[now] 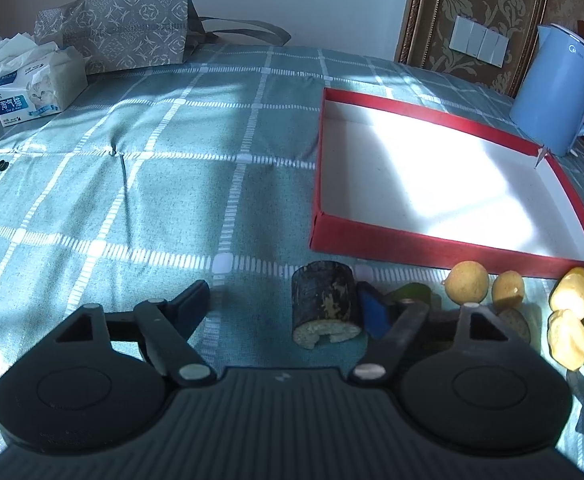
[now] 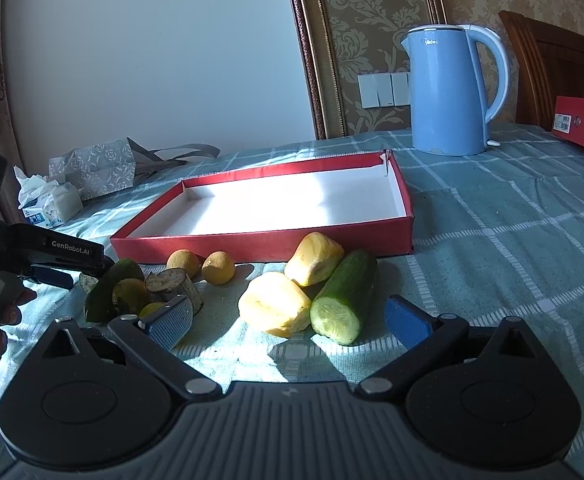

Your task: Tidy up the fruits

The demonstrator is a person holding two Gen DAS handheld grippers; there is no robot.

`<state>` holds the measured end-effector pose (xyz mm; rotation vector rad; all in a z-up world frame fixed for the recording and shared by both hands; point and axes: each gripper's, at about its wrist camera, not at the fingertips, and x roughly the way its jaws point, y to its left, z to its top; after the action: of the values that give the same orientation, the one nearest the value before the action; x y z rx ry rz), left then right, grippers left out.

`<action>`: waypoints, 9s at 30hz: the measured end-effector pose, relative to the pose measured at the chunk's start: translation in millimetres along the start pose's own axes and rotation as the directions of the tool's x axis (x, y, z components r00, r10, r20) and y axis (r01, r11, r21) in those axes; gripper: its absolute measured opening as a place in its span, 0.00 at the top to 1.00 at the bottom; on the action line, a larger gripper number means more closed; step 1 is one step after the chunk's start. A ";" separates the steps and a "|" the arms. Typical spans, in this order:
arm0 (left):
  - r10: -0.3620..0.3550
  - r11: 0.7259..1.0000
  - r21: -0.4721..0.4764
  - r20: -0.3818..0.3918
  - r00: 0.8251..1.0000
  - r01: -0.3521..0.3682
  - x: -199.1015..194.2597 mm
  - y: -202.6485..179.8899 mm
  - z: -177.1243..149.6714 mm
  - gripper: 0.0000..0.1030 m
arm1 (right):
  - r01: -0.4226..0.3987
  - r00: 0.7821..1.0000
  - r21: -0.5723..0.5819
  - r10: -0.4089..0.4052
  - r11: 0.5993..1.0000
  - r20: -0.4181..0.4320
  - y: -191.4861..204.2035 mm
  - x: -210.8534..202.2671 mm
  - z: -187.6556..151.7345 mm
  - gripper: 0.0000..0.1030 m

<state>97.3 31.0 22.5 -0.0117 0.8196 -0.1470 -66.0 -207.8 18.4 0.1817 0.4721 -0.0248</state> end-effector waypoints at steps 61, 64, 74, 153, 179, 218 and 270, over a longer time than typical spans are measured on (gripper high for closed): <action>-0.003 1.000 -0.014 0.040 0.999 0.003 -31.8 17.9 -19.6 0.42 | 0.000 0.996 -0.002 0.000 1.000 0.091 -24.5 -20.8 1.3 0.00; 0.007 0.999 0.049 0.050 0.999 -0.010 -31.2 13.6 -22.7 0.56 | -0.007 0.996 0.003 0.007 1.000 0.087 -25.3 -20.1 1.8 0.00; -0.018 0.996 0.084 0.049 0.999 0.014 -26.3 14.4 -26.1 0.70 | -0.005 0.997 0.013 0.004 1.000 0.079 -26.8 -18.6 2.1 0.00; -0.188 0.977 0.128 0.140 0.972 0.170 -36.9 -26.2 2.5 0.70 | 0.286 0.941 -0.114 -0.301 0.951 -0.153 -2.0 33.7 25.3 0.69; -0.120 0.979 0.170 0.006 0.993 0.117 55.3 -100.8 62.4 0.70 | 0.236 0.969 -0.074 -0.229 0.969 0.092 -12.2 8.8 24.3 0.69; -0.025 0.983 -0.165 0.291 0.956 0.075 -35.7 55.8 -17.5 0.00 | 0.175 0.984 -0.085 -0.177 0.981 -0.011 -18.5 -5.2 15.3 0.70; -0.063 0.982 -0.158 0.263 0.963 0.108 -30.6 52.9 -20.2 0.00 | 0.301 0.939 -0.330 -0.338 0.895 -0.062 14.1 22.5 1.8 0.69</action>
<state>68.7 88.5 27.4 -0.2249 0.5704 -0.1528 -44.2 -193.8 12.2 -0.2143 0.6140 -0.2622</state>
